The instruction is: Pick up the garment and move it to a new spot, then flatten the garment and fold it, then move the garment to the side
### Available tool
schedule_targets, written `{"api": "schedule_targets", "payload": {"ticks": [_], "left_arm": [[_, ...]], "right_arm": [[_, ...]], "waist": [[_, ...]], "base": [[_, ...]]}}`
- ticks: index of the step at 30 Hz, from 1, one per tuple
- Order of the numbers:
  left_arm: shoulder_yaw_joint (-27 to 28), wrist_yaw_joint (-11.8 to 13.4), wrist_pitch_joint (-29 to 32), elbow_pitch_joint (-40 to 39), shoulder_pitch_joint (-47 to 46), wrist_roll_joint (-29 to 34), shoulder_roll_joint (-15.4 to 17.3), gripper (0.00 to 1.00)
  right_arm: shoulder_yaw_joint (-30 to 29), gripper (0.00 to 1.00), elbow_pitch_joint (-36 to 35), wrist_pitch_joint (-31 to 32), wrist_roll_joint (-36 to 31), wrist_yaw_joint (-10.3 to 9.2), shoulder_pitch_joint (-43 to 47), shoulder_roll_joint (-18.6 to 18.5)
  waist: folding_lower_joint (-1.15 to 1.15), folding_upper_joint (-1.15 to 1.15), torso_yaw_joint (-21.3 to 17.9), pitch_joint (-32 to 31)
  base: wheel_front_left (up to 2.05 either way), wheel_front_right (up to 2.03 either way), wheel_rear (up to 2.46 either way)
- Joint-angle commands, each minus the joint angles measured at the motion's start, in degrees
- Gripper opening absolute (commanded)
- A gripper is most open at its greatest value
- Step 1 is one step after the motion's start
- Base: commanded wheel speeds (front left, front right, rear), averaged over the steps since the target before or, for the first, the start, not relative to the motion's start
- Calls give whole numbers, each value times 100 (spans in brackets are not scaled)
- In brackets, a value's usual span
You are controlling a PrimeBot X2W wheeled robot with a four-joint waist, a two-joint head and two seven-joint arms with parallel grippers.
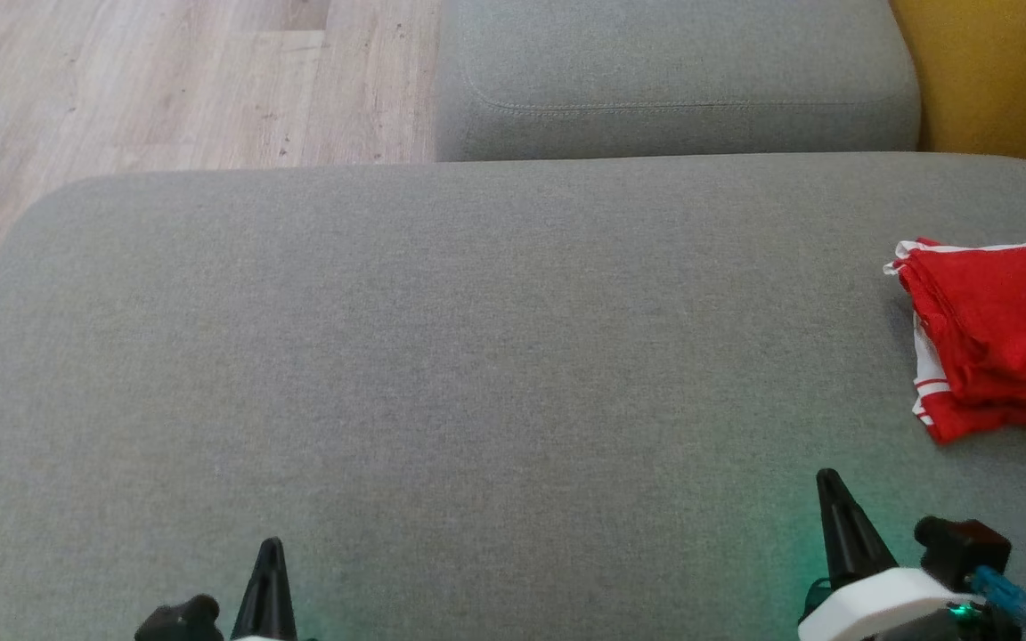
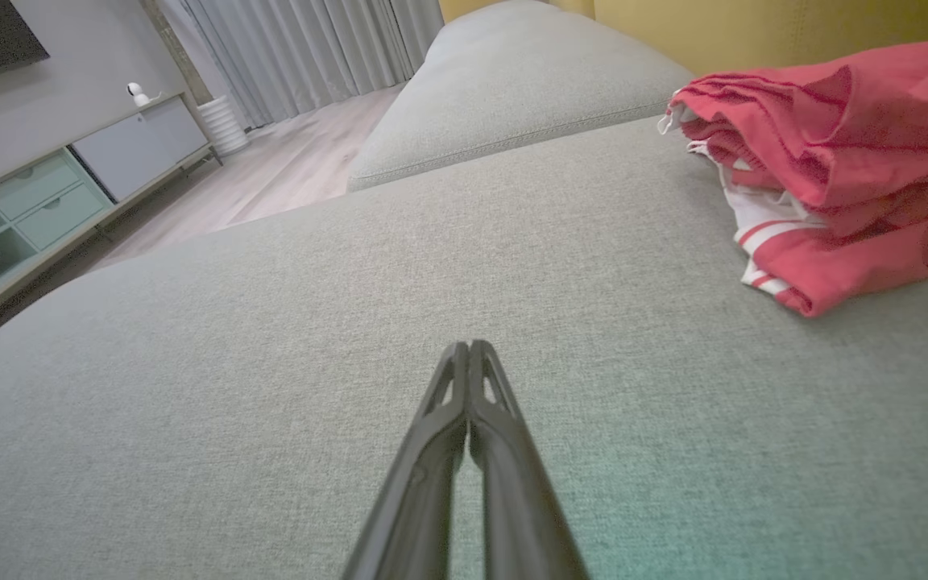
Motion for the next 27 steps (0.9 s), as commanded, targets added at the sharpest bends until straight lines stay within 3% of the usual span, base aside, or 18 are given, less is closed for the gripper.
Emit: {"api": "schedule_targets", "payload": {"ticks": [1, 27], "left_arm": [[136, -36, 13, -176, -256, -95, 4, 0], [817, -482, 429, -225, -463, -1395, -196, 0]], "right_arm": [[-51, 0, -213, 19, 154, 0, -255, -16], [-248, 0, -349, 378, 2003, -1, -442, -33]], "waist": [[0, 0, -3, 1], [0, 0, -81, 33]], "base": [[0, 0, 0], [0, 0, 0]]}}
